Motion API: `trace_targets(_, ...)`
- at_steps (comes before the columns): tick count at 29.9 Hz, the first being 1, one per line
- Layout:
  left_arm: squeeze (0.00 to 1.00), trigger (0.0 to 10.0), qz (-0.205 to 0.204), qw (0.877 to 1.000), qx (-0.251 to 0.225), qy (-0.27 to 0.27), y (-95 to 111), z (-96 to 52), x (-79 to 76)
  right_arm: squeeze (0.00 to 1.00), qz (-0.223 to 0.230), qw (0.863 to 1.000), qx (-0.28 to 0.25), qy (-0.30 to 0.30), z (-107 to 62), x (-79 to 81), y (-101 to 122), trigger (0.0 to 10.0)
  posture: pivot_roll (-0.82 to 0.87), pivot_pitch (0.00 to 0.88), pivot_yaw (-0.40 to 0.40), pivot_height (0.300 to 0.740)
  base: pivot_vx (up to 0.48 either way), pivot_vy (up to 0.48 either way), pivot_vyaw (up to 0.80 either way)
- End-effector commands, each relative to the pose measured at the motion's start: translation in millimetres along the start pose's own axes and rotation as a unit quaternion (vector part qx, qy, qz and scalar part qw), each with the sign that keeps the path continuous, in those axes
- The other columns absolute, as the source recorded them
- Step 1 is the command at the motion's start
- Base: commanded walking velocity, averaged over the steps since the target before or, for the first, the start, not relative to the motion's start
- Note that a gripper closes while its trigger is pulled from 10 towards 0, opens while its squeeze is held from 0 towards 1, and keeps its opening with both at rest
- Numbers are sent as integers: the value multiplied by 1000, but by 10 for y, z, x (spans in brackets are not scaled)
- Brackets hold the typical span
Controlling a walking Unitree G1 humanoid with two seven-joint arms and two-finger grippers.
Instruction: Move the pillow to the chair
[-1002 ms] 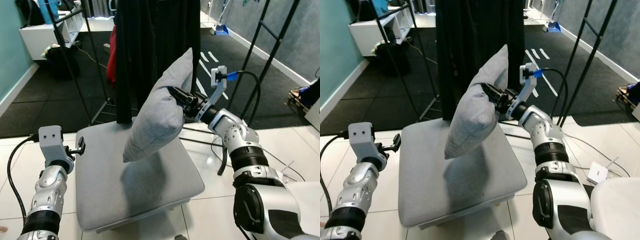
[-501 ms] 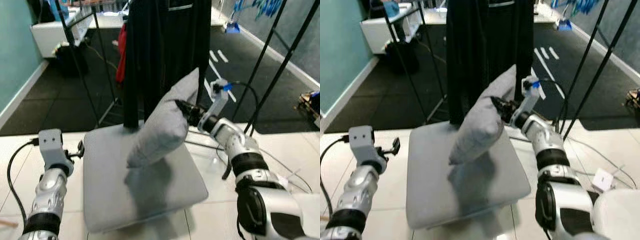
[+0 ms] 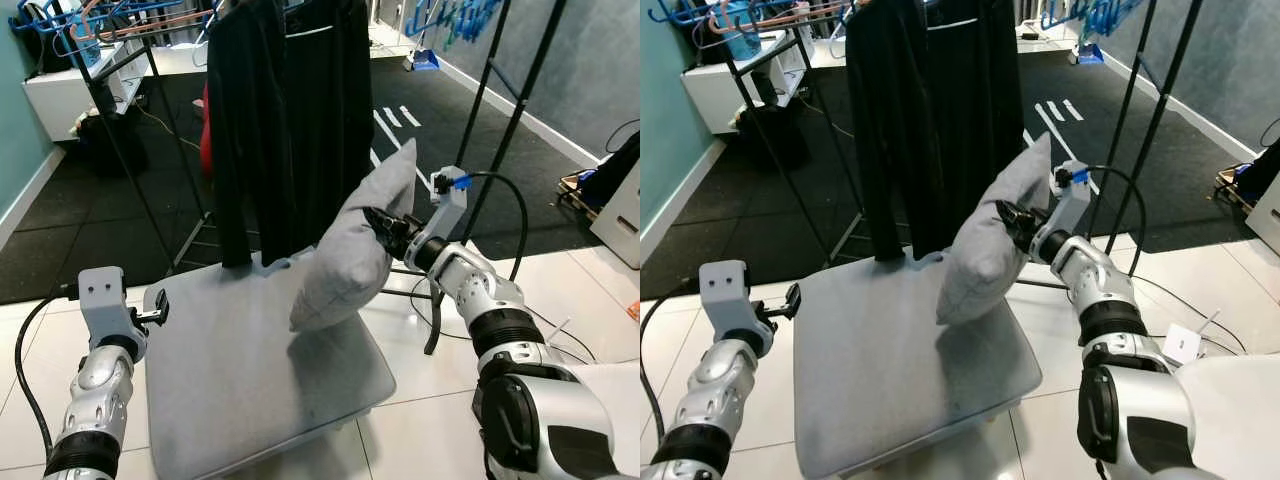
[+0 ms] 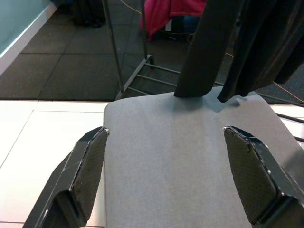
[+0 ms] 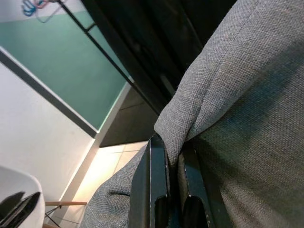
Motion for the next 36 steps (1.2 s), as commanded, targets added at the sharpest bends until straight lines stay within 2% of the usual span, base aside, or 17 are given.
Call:
trace_targets(1,0,10000,7,1000,7,7,-62,-28,31,0,-20,999,-25,-9,9,-9,101,10000,-222,57,3,740,0,0,-688)
trace_targets(7,0,10000,21,1000,-4,14,-36,-27,61,0,-17,1000,-19,-12,-1,-21,61,10000,-227,56,0,740,0,0,-690)
trace_targets(20,0,10000,39,998,-12,43,-44,-18,76,0,-23,999,-22,-11,14,-23,130,10000,-238,55,-9,740,0,0,-690)
trace_targets(31,0,10000,37,998,-15,45,-52,-26,84,0,-23,999,-21,-11,23,-14,127,10000,-234,55,-9,740,0,0,-689)
trace_targets(36,0,10000,64,997,-6,45,-131,-102,137,0,-9,1000,-19,2,-2,28,1,10000,-228,60,-3,740,0,0,-688)
Point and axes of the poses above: a point about 5 cm out from each wrist's last joint towards the gripper, its own z axis pointing out of the wrist towards the gripper, its own y axis along the axis of the wrist's last joint, x = y × z, the point moved 1 cm from there along z, pointing out of the wrist towards the gripper, and after that the axes turned 14 degrees about -z, right-handed, at the moved point
